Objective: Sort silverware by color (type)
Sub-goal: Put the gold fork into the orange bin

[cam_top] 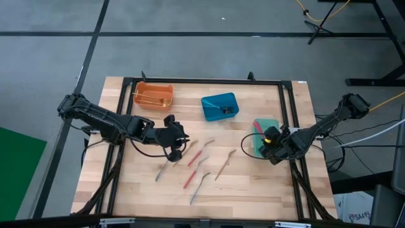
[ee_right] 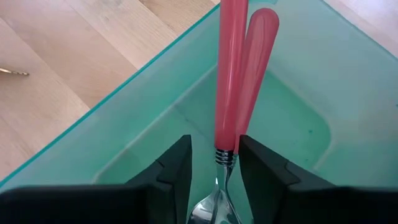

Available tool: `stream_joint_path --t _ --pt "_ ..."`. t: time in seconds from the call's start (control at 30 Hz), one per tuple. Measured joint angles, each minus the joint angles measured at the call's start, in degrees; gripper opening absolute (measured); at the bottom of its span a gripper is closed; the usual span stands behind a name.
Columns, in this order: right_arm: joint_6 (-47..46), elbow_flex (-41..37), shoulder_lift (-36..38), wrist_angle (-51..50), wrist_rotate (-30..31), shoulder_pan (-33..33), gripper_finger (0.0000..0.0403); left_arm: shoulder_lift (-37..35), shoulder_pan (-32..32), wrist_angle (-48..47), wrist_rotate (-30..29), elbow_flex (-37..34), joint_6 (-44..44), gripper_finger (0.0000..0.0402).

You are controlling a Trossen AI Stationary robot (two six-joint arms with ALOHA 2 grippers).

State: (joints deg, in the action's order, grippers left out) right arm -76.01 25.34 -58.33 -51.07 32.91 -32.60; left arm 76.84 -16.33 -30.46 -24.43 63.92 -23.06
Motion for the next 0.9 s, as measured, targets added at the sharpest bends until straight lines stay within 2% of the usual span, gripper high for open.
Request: stream_joint_path --t 0.1,0.3,0.57,0.7,0.9 --pt "0.00 0.00 0.00 0.00 -0.02 0.00 0.0121 0.00 0.02 0.04 0.00 0.00 -3.44 0.0064" --pt "0.01 0.00 0.00 -0.01 -0.92 0.00 0.0121 0.00 0.01 0.07 0.04 0.00 -3.85 0.0064" --pt "0.14 2.21 0.00 -2.64 -8.55 0.00 0.0121 0.02 0.06 0.07 0.07 0.00 -3.88 0.0064" --pt "2.45 4.88 0.11 -4.00 -8.17 0.00 0.0121 0.02 0.08 0.09 -0.05 0.00 -3.97 0.0064" --pt "4.48 11.91 0.13 -11.94 -6.40 0.00 0.0121 0.03 0.08 0.11 -0.11 0.00 -4.03 0.0064"
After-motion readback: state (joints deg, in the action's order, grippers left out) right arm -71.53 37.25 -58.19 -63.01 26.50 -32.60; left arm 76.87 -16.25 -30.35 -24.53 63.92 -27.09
